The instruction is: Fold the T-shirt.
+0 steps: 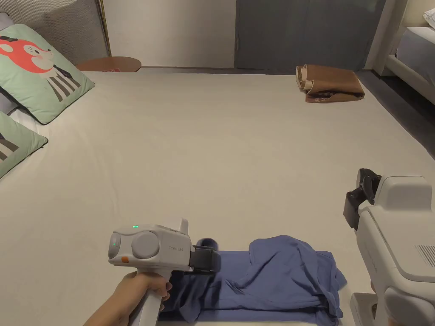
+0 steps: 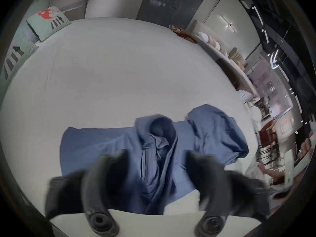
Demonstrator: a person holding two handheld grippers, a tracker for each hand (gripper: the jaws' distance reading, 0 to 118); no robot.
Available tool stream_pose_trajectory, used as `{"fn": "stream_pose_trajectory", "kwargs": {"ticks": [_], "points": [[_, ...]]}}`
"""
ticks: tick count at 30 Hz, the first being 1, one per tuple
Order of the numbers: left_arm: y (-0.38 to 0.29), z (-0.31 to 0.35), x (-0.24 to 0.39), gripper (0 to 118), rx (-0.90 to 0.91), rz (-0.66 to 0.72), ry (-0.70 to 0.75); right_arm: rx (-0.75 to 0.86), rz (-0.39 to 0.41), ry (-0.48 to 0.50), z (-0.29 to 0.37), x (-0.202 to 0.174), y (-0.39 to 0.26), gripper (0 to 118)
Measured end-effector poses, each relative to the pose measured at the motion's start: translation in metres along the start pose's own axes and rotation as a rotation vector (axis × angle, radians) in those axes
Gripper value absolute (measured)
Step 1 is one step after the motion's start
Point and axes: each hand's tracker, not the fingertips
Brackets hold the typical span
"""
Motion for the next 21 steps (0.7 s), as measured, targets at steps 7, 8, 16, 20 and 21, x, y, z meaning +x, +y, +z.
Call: {"fn": "stream_pose_trajectory", "kwargs": {"ticks": [7, 8, 16, 20, 21], "points": [[-0.005, 0.059, 0.000, 108, 0.262, -0.033, 0.026, 0.001, -0.002, 0.020, -0.008, -0.002, -0.001, 0], [-0.009, 0.069, -0.002, 108, 0.351, -0.052, 0.090, 0.002, 0.001, 0.023, -0.008, -0.003, -0.001, 0], [-0.038, 0.091, -0.029, 0, 0.575, -0.196, 0.430, 0.000, -0.002, 0.039, -0.004, -0.008, 0.001, 0], [-0.051, 0.072, -0.037, 0, 0.504, -0.207, 0.431, -0.008, -0.006, 0.042, -0.007, -0.008, -0.002, 0], [-0.054, 0.066, -0.037, 0, 0.480, -0.207, 0.425, -0.008, -0.003, 0.042, -0.007, -0.009, -0.002, 0]]}}
